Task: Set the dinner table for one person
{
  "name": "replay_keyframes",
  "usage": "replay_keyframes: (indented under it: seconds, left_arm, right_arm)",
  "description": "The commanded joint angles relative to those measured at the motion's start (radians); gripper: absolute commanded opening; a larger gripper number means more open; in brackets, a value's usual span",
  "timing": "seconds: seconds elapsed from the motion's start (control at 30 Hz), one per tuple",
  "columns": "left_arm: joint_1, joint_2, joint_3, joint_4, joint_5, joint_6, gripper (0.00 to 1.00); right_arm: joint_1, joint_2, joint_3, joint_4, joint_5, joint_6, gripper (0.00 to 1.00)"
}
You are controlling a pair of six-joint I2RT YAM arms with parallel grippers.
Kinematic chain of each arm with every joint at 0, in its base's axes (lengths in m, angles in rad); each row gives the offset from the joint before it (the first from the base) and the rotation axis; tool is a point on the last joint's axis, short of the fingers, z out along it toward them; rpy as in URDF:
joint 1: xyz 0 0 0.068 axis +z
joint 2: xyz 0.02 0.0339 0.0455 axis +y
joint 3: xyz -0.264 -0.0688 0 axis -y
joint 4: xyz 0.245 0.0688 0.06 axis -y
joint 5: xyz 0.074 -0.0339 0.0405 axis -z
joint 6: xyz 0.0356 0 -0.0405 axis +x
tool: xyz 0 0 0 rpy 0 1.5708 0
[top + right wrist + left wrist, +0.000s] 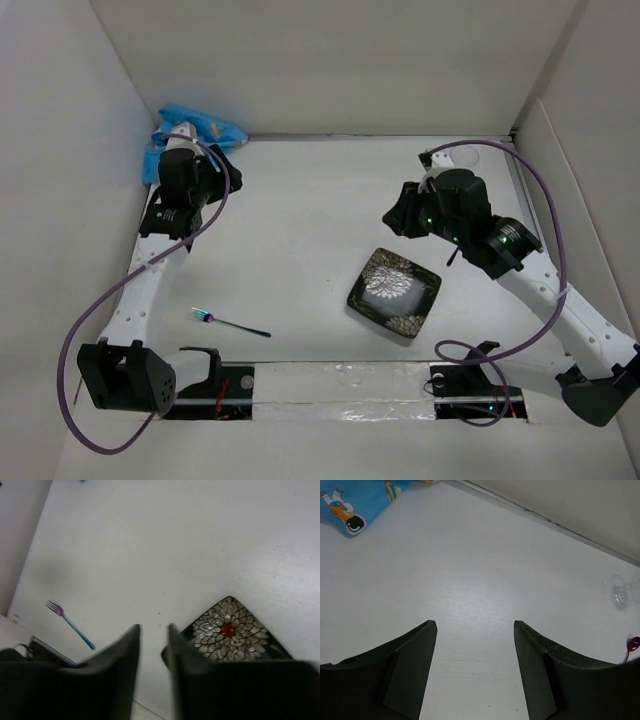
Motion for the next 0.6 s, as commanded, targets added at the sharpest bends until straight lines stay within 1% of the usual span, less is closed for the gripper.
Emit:
replay_keyframes:
  seconds: [0.0, 0.03, 0.07, 0.1, 0.13, 0.17, 0.2, 0.23, 0.27, 0.37, 0.43, 0.47, 0.5, 0.53, 0.57]
  left_arm:
    - [0.004, 0.033, 0.029, 0.003, -0.095, -0.012, 0.60]
    - [0.004, 0.052, 0.043, 0.000, -0.125, -0.015, 0.59]
    - [0.004, 0.070, 0.069, -0.001, -0.146, -0.018, 0.57]
    - [0.004, 0.122, 0.090, -0.018, -0.169, -0.027, 0.47]
    - [0.013, 0.159, 0.119, -0.036, -0.189, -0.042, 0.37]
    - [0.013, 0.196, 0.199, -0.061, -0.235, -0.050, 0.23]
    - [0.013, 0.274, 0.239, -0.105, -0.266, -0.056, 0.00]
    - [0.013, 0.311, 0.274, -0.118, -0.319, -0.059, 0.00]
    - [0.028, 0.374, 0.334, -0.122, -0.326, -0.061, 0.00]
    - [0.103, 0.461, 0.431, -0.120, -0.280, -0.085, 0.00]
    - [0.152, 0.547, 0.465, -0.098, -0.248, -0.107, 0.21]
    - [0.201, 0.578, 0.501, -0.095, -0.232, -0.116, 0.27]
    - [0.225, 0.648, 0.526, -0.101, -0.214, -0.123, 0.32]
    - [0.242, 0.682, 0.551, -0.103, -0.197, -0.122, 0.33]
    - [0.266, 0.752, 0.605, -0.113, -0.202, -0.119, 0.34]
  right_arm:
    - [-0.016, -0.017, -0.004, 0.037, 0.021, -0.001, 0.20]
    - [-0.016, -0.018, -0.005, 0.044, 0.016, -0.004, 0.07]
    - [-0.026, -0.017, -0.005, 0.046, 0.013, -0.003, 0.00]
    - [-0.026, -0.015, -0.002, 0.047, 0.010, -0.006, 0.00]
    - [-0.026, -0.014, -0.002, 0.046, 0.005, -0.007, 0.00]
    - [-0.026, -0.012, -0.002, 0.044, 0.005, -0.007, 0.00]
    - [-0.026, -0.014, -0.005, 0.044, 0.005, -0.006, 0.00]
    - [-0.035, -0.015, -0.008, 0.043, 0.007, -0.004, 0.00]
    - [-0.035, -0.017, -0.012, 0.044, 0.005, -0.004, 0.00]
    - [-0.046, -0.023, -0.012, 0.034, -0.001, -0.004, 0.00]
    - [-0.046, -0.023, -0.004, 0.020, 0.002, -0.004, 0.00]
    - [-0.055, -0.023, 0.002, 0.015, 0.004, -0.003, 0.00]
    - [-0.055, -0.029, 0.001, 0.017, 0.001, -0.004, 0.00]
    - [-0.055, -0.037, -0.005, 0.030, -0.005, 0.000, 0.00]
    - [-0.055, -0.040, -0.015, 0.040, -0.005, 0.003, 0.00]
